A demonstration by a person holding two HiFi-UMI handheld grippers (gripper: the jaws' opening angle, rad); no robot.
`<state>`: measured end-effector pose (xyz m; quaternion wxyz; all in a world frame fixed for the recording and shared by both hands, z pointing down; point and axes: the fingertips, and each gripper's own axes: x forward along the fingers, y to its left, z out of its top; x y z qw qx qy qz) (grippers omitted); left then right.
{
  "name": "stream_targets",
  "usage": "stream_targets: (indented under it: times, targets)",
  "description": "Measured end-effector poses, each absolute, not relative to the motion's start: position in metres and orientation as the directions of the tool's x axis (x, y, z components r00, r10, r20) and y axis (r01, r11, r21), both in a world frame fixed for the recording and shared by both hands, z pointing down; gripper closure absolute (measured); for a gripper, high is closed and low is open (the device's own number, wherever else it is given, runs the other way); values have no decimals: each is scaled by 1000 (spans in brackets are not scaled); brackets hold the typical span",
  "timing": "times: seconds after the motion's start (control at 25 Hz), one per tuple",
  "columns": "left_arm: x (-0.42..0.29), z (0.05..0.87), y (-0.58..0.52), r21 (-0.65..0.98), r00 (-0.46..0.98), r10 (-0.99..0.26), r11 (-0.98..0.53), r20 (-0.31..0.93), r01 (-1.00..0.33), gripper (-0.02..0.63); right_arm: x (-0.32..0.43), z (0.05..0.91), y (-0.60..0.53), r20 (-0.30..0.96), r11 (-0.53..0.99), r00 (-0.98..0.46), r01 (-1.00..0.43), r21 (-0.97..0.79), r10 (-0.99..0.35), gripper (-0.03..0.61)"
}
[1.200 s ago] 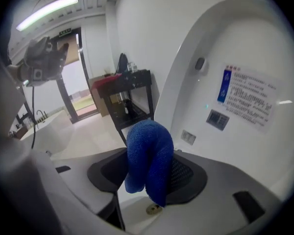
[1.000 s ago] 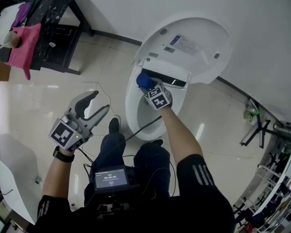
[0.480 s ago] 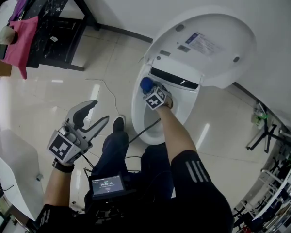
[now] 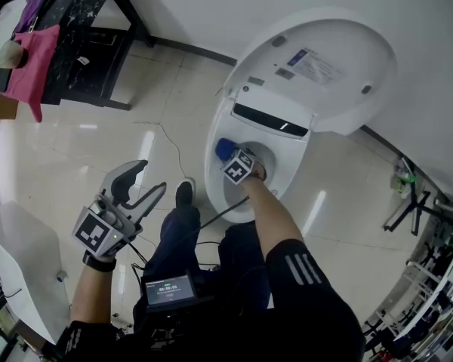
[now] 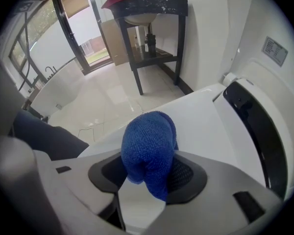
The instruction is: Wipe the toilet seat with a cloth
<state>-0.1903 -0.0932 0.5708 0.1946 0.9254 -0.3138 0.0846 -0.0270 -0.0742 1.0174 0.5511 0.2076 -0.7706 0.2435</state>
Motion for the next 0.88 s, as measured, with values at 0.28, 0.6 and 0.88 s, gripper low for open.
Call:
stream_targets:
  times: [0.28, 0.6, 0.88]
  targets:
    - [-182, 563, -79, 303, 795, -541, -736, 275, -606, 393, -8, 1011, -22, 944, 749, -329, -616, -244, 37, 367]
    - [-169, 512, -75, 272, 806, -546, -759, 228, -592, 393, 11, 916, -67, 843, 622, -483, -742, -251, -235, 367]
    - [-147, 445, -72, 205, 826, -536, -801, 172, -563, 393, 36, 751, -139, 647, 549, -542, -806, -221, -536, 367]
